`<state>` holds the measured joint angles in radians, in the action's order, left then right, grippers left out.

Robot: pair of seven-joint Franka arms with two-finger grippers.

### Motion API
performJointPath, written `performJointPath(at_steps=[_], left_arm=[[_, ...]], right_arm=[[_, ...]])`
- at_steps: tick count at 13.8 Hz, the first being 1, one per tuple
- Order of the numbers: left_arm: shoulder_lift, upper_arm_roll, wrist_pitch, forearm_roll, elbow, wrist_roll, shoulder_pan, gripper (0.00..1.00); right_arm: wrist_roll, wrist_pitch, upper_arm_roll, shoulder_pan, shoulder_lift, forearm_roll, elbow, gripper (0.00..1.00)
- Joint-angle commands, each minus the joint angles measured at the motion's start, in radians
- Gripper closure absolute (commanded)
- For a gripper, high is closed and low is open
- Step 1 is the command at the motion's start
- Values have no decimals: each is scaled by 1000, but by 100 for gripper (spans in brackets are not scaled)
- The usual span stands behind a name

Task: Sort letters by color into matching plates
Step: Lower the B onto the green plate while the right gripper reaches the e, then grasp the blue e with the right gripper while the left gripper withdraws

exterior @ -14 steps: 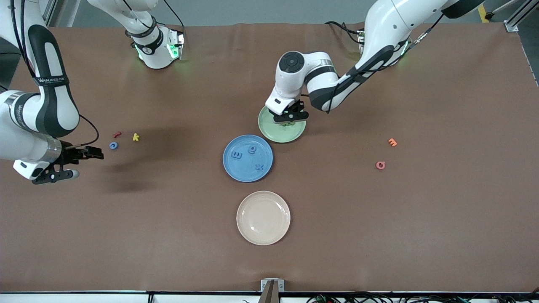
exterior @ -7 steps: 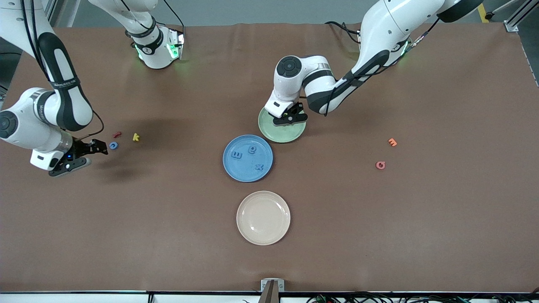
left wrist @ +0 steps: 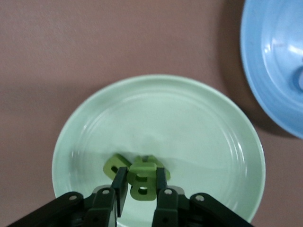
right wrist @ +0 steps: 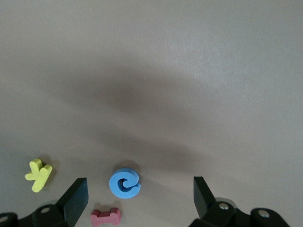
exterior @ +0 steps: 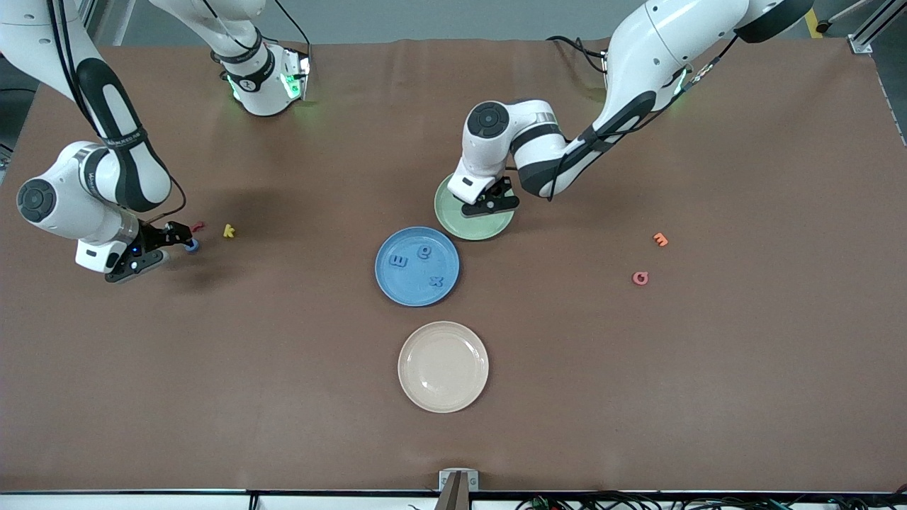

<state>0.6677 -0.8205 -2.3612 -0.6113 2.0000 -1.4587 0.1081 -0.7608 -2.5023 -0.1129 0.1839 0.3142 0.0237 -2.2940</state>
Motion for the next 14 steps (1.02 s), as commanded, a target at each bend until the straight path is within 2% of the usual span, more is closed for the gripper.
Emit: performJointPath(at_steps=[1,3,6,8,12,13,14], left_arm=[[26,24,3,1,-41,-9,27,70],[26,24,3,1,-41,-9,27,70],[26,24,3,1,-41,-43,30,69],[26,24,3,1,-41,-46,30,65],[26,24,3,1,-41,-74,42,34],[24,24,3,4,-41,-75,47,21],[24,24,3,2,-41,-89,45,2]], right_arm=[[-14,-39,22,31,-50,-19,-79,1],[-12,-127,22,29,-47,-19,-113,1],[-12,-139,22,29,-43,-19,-128,1],[-12,-141,22,31,-33,-19,-134,1],[-12,-168,22,32,-12,-19,-136,3],[-12,-174,22,32,-9,-19,-136,3],[-12,-178,22,32,-6,-18,-136,3]])
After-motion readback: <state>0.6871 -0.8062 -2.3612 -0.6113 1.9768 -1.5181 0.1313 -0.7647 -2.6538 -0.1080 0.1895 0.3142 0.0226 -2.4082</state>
